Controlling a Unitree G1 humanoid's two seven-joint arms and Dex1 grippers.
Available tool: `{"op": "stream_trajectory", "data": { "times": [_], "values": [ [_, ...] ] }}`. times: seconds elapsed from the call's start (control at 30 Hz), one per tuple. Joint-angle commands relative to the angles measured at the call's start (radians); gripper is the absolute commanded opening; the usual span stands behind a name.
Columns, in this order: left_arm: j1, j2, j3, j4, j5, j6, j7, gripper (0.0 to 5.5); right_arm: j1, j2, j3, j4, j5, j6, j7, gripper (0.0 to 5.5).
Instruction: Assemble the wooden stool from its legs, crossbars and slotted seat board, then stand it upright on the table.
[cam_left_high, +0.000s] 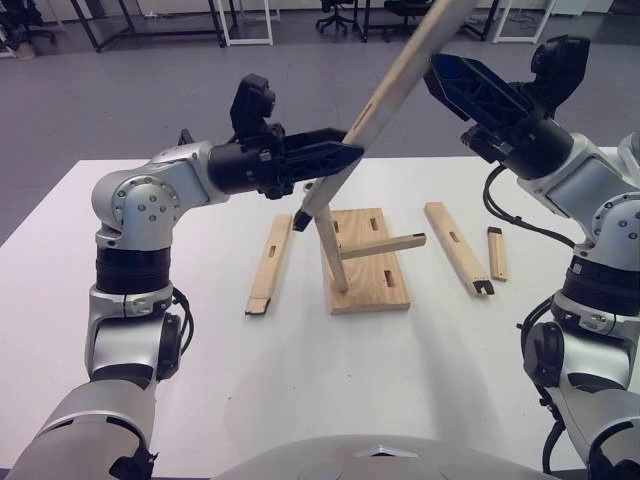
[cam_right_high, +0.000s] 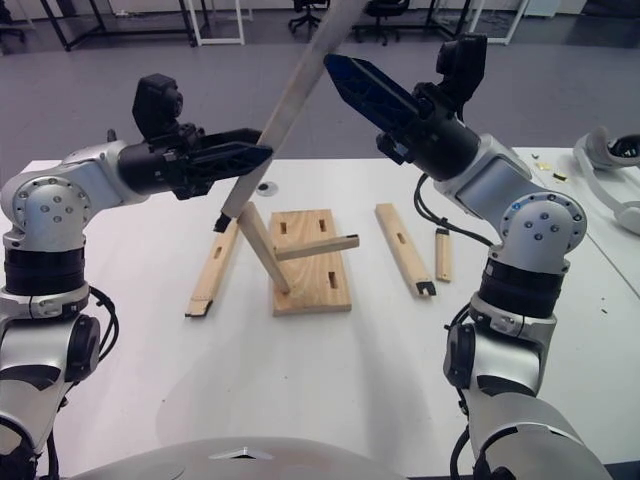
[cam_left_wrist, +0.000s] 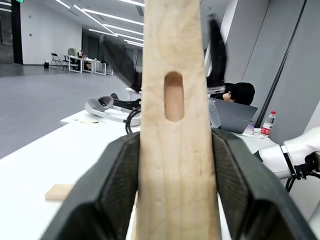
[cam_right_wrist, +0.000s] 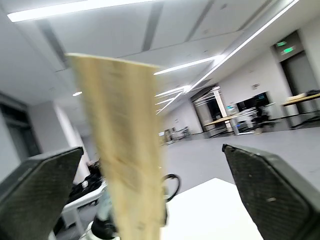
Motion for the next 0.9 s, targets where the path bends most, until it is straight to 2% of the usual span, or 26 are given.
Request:
{"op": "stream_trajectory", "data": {
  "times": [0.03, 0.1, 0.27, 0.67, 0.9],
  "values": [
    [0.006, 0.007, -0.004, 0.006, 0.023, 0.007, 0.001, 2.08, 0.019, -0.028, 0.003, 0.009, 0.02, 0.027, 0.046, 5.19],
    [0.003, 0.006, -0.002, 0.0, 0.018, 0.016, 0.002, 2.08, -0.001, -0.018, -0.009, 0.045, 0.016, 0.009, 0.028, 5.19],
    [-0.008, 0.002, -0.006, -0.001, 0.014, 0.029, 0.002, 2.08, -0.042, 0.0, -0.029, 0.125, 0.014, -0.025, -0.026, 4.43],
    [-0.04, 0.002, -0.011, 0.033, 0.042, 0.042, 0.004, 2.08, -0.031, 0.013, -0.008, 0.095, 0.014, -0.02, -0.023, 2.13],
    [-0.039, 0.031, -0.001, 0.077, 0.06, 0.034, -0.039, 2.08, -0.04, 0.019, -0.005, 0.101, 0.009, -0.028, -0.027, 2.11]
  ]
}}
